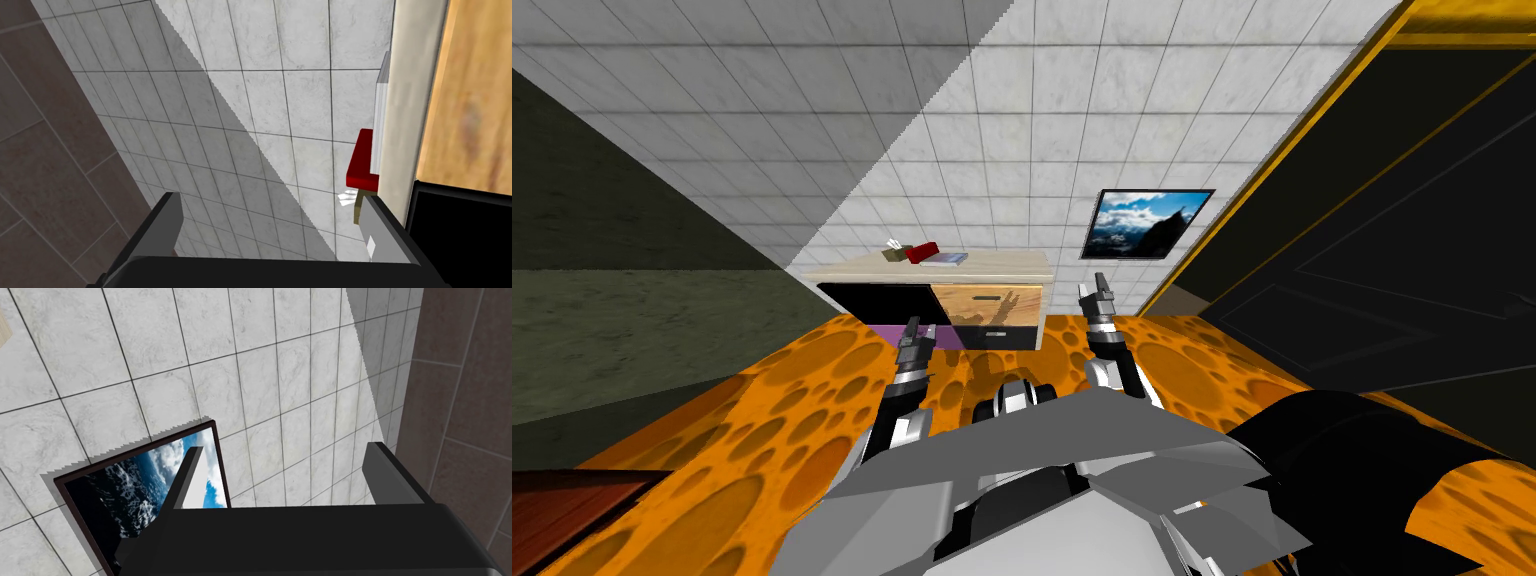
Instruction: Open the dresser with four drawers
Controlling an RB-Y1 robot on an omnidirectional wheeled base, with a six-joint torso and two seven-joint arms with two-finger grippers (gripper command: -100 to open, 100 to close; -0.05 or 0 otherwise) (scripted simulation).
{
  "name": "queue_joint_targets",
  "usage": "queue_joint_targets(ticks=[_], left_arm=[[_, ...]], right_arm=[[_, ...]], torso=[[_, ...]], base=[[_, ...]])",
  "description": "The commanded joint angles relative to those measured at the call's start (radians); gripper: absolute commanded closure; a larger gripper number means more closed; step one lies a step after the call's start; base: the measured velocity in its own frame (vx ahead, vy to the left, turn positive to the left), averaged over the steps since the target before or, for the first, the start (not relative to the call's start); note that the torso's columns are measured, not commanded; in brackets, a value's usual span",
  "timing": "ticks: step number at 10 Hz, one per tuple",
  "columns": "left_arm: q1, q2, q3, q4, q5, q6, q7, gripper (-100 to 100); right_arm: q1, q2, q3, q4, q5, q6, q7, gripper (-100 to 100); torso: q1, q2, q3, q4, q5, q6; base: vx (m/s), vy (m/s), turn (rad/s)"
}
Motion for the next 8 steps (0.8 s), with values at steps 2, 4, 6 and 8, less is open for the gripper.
queue_joint_targets(ticks=[2, 4, 6, 8], left_arm=[[-0.038, -0.016, -0.014, 0.092, -0.007, -0.003, -0.005, -100], [-0.054, -0.024, -0.021, 0.137, -0.010, -0.003, -0.007, -100], [-0.070, -0.030, -0.029, 0.183, -0.014, -0.004, -0.008, -100], [-0.088, -0.035, -0.037, 0.232, -0.017, -0.004, -0.010, -100]], right_arm=[[0.000, 0.000, 0.000, 0.000, 0.000, 0.000, 0.000, 0], [0.000, 0.000, 0.000, 0.000, 0.000, 0.000, 0.000, 0], [0.000, 0.000, 0.000, 0.000, 0.000, 0.000, 0.000, 0], [0.000, 0.000, 0.000, 0.000, 0.000, 0.000, 0.000, 0]], torso=[[0.001, -0.001, -0.001, 0.000, 0.000, 0.000], [0.001, 0.000, 0.000, 0.000, 0.000, 0.000], [0.001, -0.001, 0.000, 0.000, 0.000, 0.000], [0.000, -0.001, 0.000, 0.000, 0.000, 0.000]], base=[[0.091, 0.008, -0.059], [0.087, 0.011, -0.051], [0.084, 0.015, -0.049], [0.095, 0.000, -0.051]])
